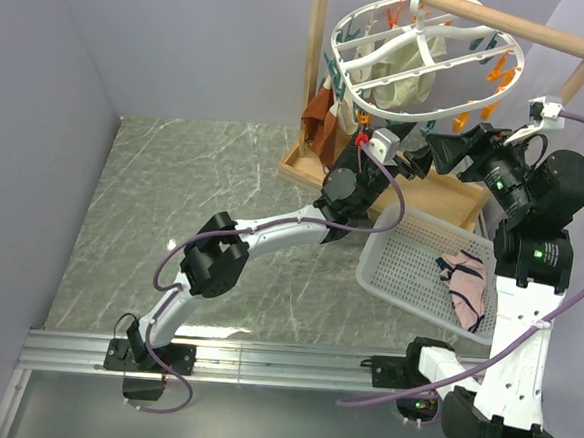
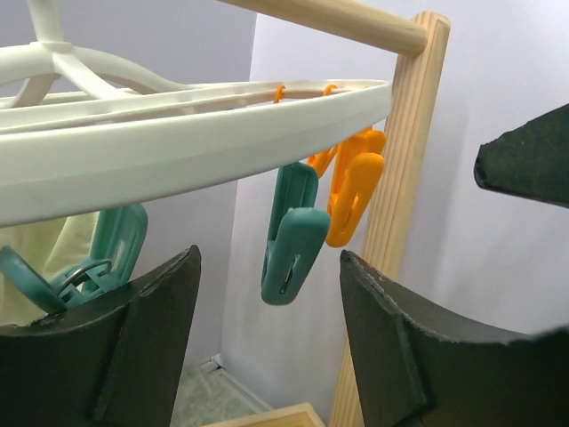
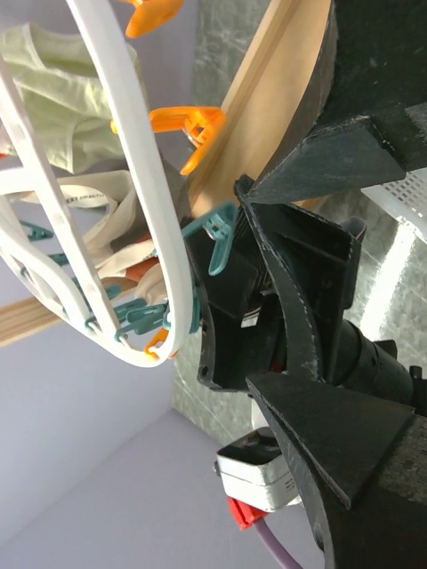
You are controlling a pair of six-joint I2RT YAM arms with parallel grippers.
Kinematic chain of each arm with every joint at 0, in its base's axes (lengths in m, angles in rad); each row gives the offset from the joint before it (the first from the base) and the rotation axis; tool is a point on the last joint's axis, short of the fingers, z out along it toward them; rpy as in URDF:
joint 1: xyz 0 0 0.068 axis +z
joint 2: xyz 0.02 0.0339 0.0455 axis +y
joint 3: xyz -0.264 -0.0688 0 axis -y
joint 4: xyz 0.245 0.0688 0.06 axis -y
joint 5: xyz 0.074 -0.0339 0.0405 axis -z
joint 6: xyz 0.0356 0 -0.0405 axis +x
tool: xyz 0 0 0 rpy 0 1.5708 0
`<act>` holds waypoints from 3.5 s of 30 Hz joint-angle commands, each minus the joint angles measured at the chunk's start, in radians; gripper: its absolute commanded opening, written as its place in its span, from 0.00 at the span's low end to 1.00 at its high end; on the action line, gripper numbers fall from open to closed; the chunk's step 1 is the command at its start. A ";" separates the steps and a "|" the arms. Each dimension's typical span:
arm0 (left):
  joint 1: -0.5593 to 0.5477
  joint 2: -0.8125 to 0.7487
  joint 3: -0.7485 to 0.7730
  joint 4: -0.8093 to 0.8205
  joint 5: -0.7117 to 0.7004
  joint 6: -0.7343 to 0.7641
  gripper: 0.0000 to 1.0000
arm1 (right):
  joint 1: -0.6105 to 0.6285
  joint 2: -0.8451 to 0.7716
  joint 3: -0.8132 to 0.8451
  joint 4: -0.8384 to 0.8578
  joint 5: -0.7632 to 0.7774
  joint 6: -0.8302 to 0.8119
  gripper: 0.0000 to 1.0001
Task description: Clip the underwear to the hanger
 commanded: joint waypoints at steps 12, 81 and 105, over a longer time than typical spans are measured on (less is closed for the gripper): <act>0.011 -0.042 -0.006 0.070 0.016 0.041 0.12 | -0.031 0.079 0.009 0.087 -0.190 -0.040 0.84; 0.082 -0.559 -0.514 -0.418 0.450 0.191 0.61 | 0.231 0.205 0.043 0.169 0.086 -0.111 0.00; 0.131 -0.365 -0.042 -1.732 0.627 1.311 0.89 | 0.266 0.209 0.072 0.121 0.109 -0.098 0.00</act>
